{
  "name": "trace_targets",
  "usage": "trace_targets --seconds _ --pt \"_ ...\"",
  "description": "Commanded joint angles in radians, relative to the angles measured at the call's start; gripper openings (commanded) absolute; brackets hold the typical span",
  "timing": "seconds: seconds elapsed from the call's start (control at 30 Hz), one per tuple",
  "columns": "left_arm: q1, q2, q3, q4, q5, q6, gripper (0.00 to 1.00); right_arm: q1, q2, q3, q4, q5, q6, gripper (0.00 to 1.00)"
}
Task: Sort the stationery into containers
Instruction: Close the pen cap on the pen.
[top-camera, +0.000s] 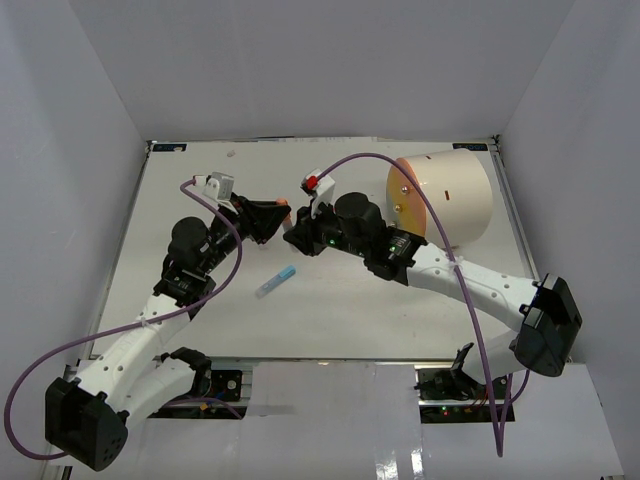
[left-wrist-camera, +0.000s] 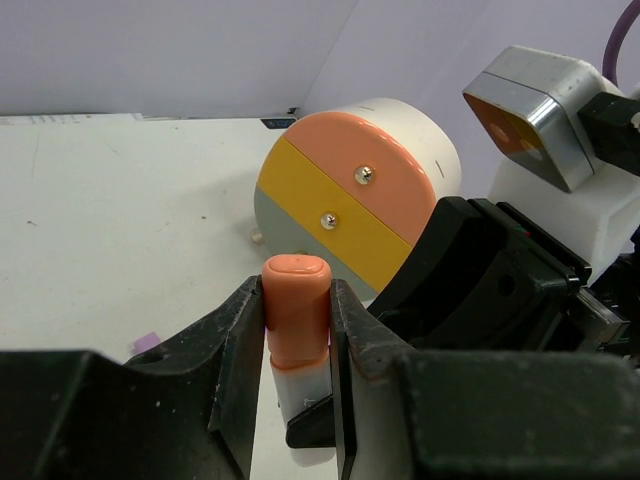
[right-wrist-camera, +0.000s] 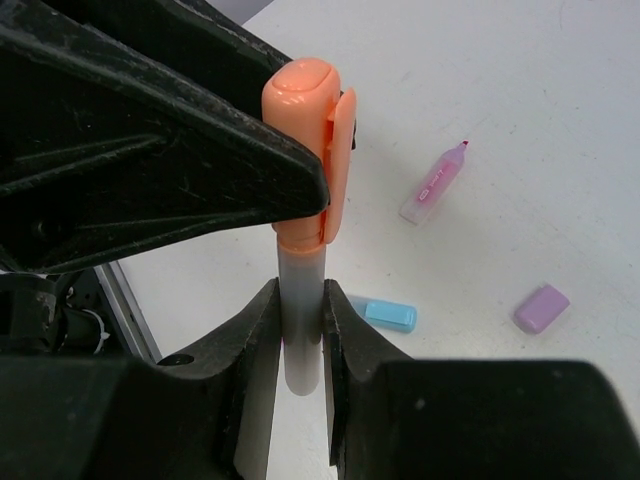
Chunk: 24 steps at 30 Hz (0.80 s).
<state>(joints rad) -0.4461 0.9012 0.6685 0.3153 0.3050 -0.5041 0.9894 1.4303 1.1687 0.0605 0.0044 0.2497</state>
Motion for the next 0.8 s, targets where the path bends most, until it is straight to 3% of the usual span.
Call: trace_targets --seconds 0.0,0.37,0.77 --pt "-0.008 -0.01 -0.009 -0.142 0.079 0.033 0.14 -0.034 -0.082 0.037 0.2 0.006 -0.012 0.08" --pt "-0.009 -0.012 -0.001 -0.147 0.056 -0.118 0.14 -0.049 -0.077 0.025 0.231 0.016 0.019 0.08" --pt "-0.022 -0.015 -0.024 -0.163 -0.026 -0.05 0.17 -0.049 -0.038 0.074 0.21 0.057 0.003 0.08"
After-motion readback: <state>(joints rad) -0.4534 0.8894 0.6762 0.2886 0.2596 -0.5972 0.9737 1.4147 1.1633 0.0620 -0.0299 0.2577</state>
